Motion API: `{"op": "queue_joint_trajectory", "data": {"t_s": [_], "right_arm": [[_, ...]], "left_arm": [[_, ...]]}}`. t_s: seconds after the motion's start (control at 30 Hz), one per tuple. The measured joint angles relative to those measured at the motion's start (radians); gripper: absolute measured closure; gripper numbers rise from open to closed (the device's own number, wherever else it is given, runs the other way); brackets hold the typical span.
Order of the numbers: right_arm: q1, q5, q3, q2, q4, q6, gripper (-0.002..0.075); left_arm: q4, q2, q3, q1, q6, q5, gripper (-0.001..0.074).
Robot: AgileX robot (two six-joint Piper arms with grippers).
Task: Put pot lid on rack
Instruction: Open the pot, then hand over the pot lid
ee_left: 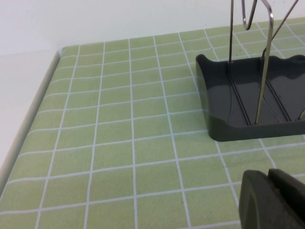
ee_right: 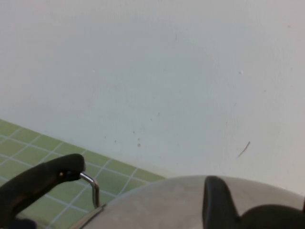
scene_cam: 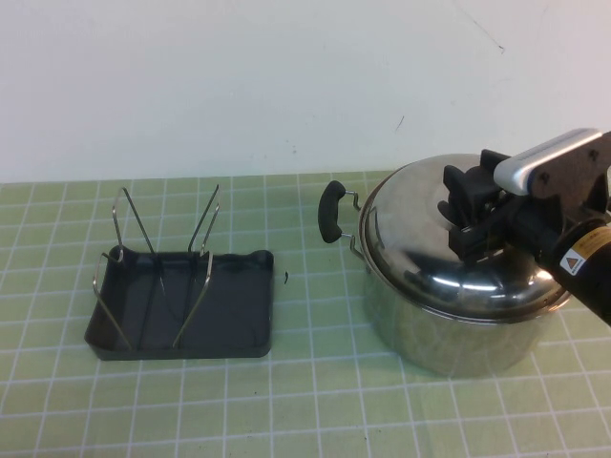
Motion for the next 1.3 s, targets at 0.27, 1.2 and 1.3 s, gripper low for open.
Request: {"op": "queue_joint_trajectory", "data": {"t_s": [0.27, 1.2, 1.3], "right_arm": [[0.0, -0.02, 0.0, -0.011, -0.035, 0.05, 0.0388], [-0.002, -0.03, 0.0, -0.429, -0.679, 0.49, 0.0388], [-0.002, -0.006, 0.0, -0.429, -0.679, 0.489, 0.0388]], "left_arm": [[0.0, 0.0, 0.0, 0.0, 0.0, 0.0, 0.0738], [-0.869, 0.0, 0.004, 0.0, -0.377, -0.243, 0.0738], [-0.91, 0.0, 0.004, 0.0, -0.381, -0.271, 0.0738]]}}
